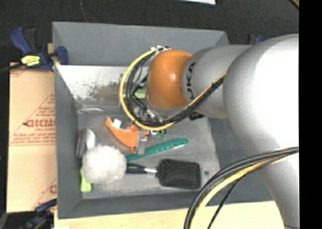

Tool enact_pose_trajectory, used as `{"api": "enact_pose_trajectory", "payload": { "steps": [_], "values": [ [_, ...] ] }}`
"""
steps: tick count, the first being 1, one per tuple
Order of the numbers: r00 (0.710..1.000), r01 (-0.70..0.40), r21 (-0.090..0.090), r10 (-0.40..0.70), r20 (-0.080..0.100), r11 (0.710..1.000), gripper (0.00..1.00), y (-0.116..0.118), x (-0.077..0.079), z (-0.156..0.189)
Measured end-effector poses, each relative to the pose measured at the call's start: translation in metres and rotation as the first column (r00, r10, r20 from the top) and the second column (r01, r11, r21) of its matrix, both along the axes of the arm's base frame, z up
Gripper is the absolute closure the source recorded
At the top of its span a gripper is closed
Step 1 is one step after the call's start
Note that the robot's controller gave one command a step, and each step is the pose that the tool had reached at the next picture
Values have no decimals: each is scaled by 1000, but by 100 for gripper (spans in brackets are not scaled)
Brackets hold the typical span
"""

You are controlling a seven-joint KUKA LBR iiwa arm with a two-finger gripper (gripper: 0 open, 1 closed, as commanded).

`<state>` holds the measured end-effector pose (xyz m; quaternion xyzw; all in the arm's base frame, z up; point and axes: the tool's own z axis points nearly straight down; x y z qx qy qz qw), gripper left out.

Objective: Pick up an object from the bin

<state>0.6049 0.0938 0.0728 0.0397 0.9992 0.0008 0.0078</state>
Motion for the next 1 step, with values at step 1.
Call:
{"api": "enact_pose_trajectory", "payload": {
  "steps": [1],
  "values": [
    [922,386,2,-386,-12,922,100,-9,-6,-1]
  ]
}}
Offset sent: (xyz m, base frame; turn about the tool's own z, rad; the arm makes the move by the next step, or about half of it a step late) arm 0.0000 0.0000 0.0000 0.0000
